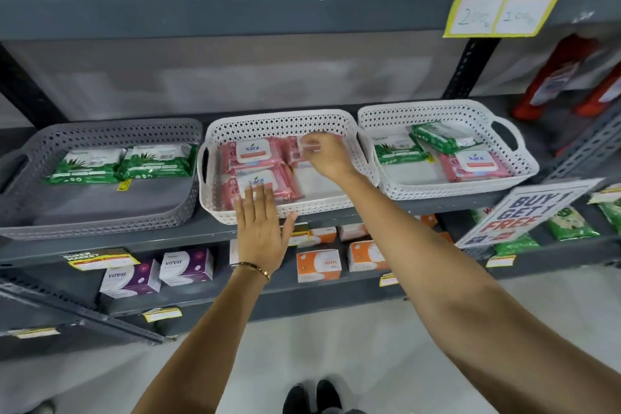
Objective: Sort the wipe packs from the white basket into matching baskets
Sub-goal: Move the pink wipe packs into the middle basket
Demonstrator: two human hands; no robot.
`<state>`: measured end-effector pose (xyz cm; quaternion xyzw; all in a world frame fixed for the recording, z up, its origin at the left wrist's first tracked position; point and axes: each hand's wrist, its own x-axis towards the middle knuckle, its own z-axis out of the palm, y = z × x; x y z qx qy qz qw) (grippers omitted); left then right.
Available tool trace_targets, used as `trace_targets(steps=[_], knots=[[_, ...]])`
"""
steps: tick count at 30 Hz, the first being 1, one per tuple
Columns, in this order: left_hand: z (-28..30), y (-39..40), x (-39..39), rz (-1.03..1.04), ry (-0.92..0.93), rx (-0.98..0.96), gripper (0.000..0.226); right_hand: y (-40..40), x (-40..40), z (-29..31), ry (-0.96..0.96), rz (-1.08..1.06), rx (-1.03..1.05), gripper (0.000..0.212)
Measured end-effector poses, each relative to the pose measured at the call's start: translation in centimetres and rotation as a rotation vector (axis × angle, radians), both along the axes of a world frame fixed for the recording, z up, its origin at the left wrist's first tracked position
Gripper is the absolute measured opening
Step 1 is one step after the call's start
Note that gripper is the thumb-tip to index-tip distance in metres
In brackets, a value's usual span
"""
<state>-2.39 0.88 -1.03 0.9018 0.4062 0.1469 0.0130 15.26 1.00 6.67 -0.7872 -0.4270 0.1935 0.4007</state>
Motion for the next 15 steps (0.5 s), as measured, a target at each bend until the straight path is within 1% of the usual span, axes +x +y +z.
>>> trace_targets(steps=[4, 6, 9, 11, 14, 15], knots=[[0.3, -2.3, 3.5, -0.114, 0.034, 0.021, 0.063, -4.4, 4.1, 0.4, -0.093, -0.250, 0.095, 0.024], [0.4, -3.3, 5.8, -0.174, 0.024, 0.028, 0.058, -7.2, 6.6, 0.3, -0.166, -0.357, 0.074, 0.025], [0.5, -4.8, 9.3, -0.250, 0.047, 0.009, 0.061, -11.3, 10.6, -0.1, -0.209, -0.463, -0.041, 0.030], [0.4, -5.6, 11.2, -0.268, 0.059, 0.000, 0.063, -13.6, 13.2, -0.5, -0.214, -0.470, -0.140, 0.033], [0.3, -7.1, 14.2, -0.232, 0.004, 0.008, 0.062, -16.5, 17.0, -0.8, -0.237, -0.486, -0.256, 0.028], [0.2, -7.5, 15.0, -0.209, -0.027, 0.001, 0.062, -17.2, 18.1, -0.9, -0.242, -0.491, -0.288, 0.030]])
